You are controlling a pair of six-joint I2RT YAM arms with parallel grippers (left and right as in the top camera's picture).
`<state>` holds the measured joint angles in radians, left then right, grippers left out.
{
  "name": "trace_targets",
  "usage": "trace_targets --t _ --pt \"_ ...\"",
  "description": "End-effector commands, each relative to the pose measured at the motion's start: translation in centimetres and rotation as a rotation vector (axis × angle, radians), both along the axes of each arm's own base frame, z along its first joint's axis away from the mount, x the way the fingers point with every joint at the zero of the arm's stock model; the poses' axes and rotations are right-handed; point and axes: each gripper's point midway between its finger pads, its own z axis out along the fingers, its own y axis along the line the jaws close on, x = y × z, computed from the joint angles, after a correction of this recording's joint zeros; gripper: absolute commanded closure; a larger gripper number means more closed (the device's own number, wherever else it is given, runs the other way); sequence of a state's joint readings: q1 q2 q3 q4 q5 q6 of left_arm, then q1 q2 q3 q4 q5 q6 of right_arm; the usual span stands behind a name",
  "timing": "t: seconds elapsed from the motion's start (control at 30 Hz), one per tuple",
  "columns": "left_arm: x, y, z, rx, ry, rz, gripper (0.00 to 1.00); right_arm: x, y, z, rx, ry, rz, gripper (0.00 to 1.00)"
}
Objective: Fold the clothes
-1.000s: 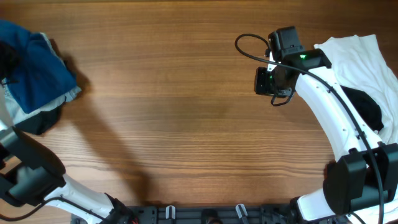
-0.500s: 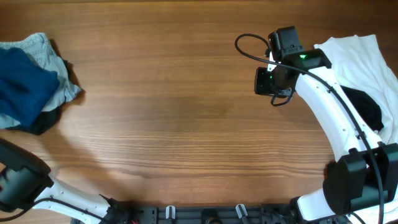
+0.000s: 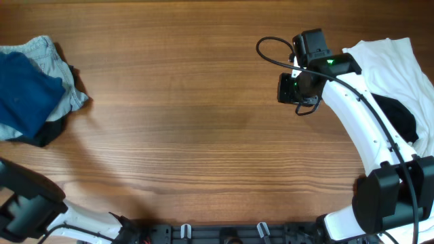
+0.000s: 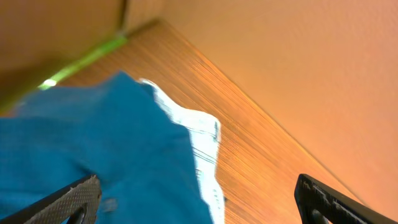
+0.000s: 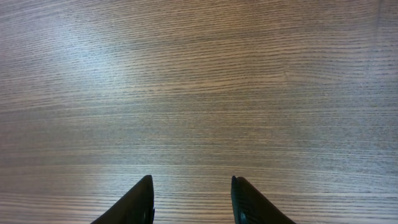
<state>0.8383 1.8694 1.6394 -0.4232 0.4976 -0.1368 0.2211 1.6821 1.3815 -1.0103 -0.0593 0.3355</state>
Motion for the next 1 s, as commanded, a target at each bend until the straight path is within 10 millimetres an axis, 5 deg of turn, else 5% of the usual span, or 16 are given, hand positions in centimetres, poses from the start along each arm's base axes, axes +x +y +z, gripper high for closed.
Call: trace_targets --t 0.0,0.17,0.23,0.33,0.47,0.53,0.63,0.7,0.8,0.9,0.97 --pt "1.8 -0.8 -5.6 -0.099 0.056 -0.052 0.00 0.1 0.1 0.8 0.000 -0.014 -0.004 0.59" --pt "2.1 -2.0 -16.8 -0.292 0.210 -0.077 0.00 -0.2 0.0 0.7 -0.003 -0.004 -0.005 0.60" --pt "2.8 -4.1 -18.9 -0.389 0.193 -0.153 0.00 -0.3 0.0 0.7 -0.004 0.003 -0.004 0.59" --pt "4.2 -5.9 -15.8 -0.421 0.082 -0.261 0.00 -0.5 -0.1 0.6 -0.007 0.011 -0.004 0.59" --pt "5.0 -7.6 -6.0 -0.264 -0.040 -0.330 0.00 -0.5 0.0 0.7 -0.006 0.008 -0.004 0.59" --pt "5.3 -9.9 -0.3 -0.145 -0.099 -0.379 0.00 -0.2 0.0 0.7 -0.003 -0.003 -0.004 0.58" --pt "5.6 -15.6 5.2 -0.038 -0.117 -0.430 0.00 0.0 0.1 0.8 -0.002 -0.009 -0.004 0.40" --pt "5.9 -20.6 5.8 -0.047 -0.083 -0.502 0.00 0.1 0.1 0.8 -0.001 -0.017 -0.002 0.23" --pt "6.0 -27.3 3.5 -0.094 0.034 -0.600 0.00 0.6 0.2 1.0 -0.001 -0.039 0.018 0.08" --pt "3.9 -34.9 -1.4 -0.040 0.304 -0.676 0.00 2.9 2.0 2.1 0.069 -0.150 0.123 0.05" --pt "1.0 -38.0 -3.9 0.025 0.491 -0.704 0.00 4.6 2.9 3.1 0.098 -0.243 0.182 0.01"
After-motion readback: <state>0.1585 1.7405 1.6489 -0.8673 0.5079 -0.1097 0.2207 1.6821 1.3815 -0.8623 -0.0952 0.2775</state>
